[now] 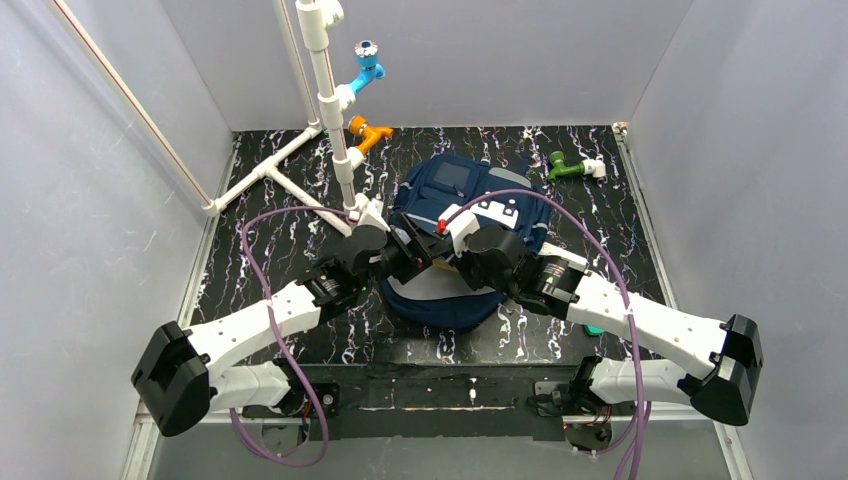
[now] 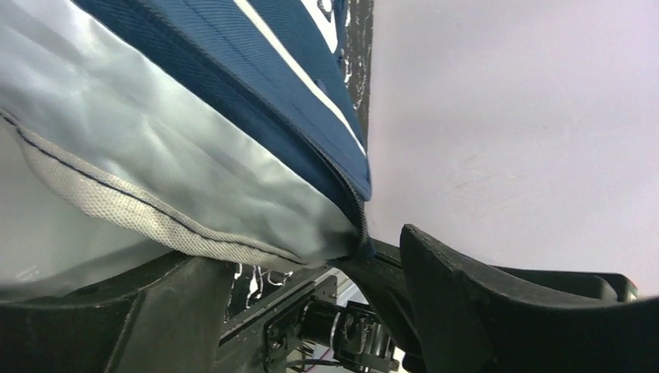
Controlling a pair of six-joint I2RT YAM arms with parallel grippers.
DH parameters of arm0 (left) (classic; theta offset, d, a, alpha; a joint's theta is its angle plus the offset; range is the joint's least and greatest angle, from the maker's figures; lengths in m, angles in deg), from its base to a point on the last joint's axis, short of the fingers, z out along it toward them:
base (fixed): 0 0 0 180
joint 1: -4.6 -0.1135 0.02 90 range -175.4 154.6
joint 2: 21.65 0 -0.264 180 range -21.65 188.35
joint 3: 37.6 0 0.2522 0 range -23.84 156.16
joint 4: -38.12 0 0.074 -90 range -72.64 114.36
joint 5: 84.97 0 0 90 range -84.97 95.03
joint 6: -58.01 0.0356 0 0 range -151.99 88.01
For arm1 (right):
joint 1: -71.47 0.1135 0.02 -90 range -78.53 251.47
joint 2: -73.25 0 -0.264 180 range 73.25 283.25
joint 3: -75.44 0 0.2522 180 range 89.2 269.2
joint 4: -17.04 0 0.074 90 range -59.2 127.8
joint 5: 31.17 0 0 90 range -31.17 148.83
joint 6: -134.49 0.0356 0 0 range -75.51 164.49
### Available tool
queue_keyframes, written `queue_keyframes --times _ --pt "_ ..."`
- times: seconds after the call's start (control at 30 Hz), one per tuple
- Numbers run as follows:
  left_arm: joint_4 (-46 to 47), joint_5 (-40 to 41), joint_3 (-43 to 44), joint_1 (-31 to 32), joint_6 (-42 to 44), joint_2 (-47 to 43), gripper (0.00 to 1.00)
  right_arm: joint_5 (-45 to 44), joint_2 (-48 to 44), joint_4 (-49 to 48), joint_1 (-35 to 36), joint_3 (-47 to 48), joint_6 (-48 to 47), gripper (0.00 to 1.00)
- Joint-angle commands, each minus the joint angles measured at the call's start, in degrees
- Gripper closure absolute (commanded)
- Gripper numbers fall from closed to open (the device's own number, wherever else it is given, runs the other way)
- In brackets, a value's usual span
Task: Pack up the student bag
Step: Zip the student bag at the center of the board.
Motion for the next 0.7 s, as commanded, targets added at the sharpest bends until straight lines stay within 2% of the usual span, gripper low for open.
queue_keyframes --times 0.0,0.1,0.2,0.27,0.3,0.4,0.53,0.57,0.67 --pt "0.1 0.2 2.4 -1.2 2.0 -0.2 0.36 4.1 -1.6 -5.6 0.5 0.1 2.7 0.99" --pt "0.2 2.9 1.4 -1.6 3.3 -1.4 0.51 4.6 -1.9 -5.8 0.4 -0.7 3.1 0.99" --pt "0.2 3.4 1.6 -2.1 5.1 -1.4 0.72 5.6 -2.0 -6.0 0.5 -0.9 3.4 0.99" --pt "0.2 2.5 2.0 -2.8 6.5 -1.3 0.94 6.1 -2.0 -6.2 0.5 -1.1 3.5 0.89" --pt "0.2 2.0 2.1 -3.4 6.9 -1.5 1.0 5.3 -2.0 -5.8 0.4 -1.1 4.0 0.8" --pt "0.2 1.8 1.0 -5.4 5.8 -3.2 1.0 -3.1 -3.9 -2.1 0.3 -1.9 7.8 0.44" --pt "0.2 0.8 0.5 -7.0 2.7 -3.7 1.0 -17.0 -9.8 1.6 -0.4 -7.0 15.0 0.08" --pt "0.3 0.0 0.6 -7.3 1.5 -3.3 1.0 -20.3 -11.7 2.3 -0.7 -8.3 16.7 0.03" --pt "0.9 -1.9 1.2 -8.1 -1.1 -2.6 1.0 -25.5 -17.1 2.8 -2.3 -12.0 19.3 0.02"
